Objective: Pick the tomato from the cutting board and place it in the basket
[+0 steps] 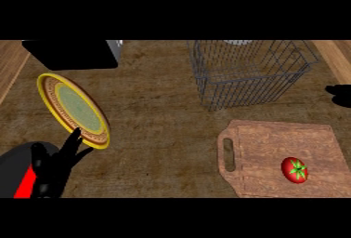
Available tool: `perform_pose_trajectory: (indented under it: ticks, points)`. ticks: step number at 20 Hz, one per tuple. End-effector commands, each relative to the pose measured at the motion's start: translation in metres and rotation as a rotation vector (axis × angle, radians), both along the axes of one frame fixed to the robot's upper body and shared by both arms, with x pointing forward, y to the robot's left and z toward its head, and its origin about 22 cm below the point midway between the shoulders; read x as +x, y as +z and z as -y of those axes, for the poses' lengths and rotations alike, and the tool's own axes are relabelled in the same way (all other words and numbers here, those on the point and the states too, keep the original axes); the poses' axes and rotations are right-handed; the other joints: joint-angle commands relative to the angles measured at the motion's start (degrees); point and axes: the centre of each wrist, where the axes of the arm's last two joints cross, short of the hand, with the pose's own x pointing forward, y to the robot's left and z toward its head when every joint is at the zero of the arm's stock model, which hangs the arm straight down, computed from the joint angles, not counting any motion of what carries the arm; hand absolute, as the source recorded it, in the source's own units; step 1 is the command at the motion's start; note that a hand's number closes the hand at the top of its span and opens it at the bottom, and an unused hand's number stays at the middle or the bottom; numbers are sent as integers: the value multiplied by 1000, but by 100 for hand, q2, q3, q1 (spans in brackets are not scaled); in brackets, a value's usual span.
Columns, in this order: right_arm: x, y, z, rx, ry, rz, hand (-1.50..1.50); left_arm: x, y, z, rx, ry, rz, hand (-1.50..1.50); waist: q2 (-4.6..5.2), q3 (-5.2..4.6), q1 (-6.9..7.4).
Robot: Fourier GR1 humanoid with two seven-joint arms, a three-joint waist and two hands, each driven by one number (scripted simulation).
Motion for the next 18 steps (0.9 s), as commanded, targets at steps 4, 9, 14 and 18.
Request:
perform_pose_trajectory:
  ticks: [4,9,14,18]
  points:
    - [-4,84,25,-315,1,-148,-150,-13,-12,-4,22,-7,-104,0,71,-38,86]
    - [-9,100,40,-443,-6,-224,-150,-16,-9,-3,15,17,-106,0,66,-19,112]
    - [-11,80,45,-460,12,-236,-150,1,-12,-1,21,-11,-109,0,80,-20,124]
    - [-16,75,46,-425,16,-225,-150,-11,-4,1,13,-14,-106,0,73,-21,173]
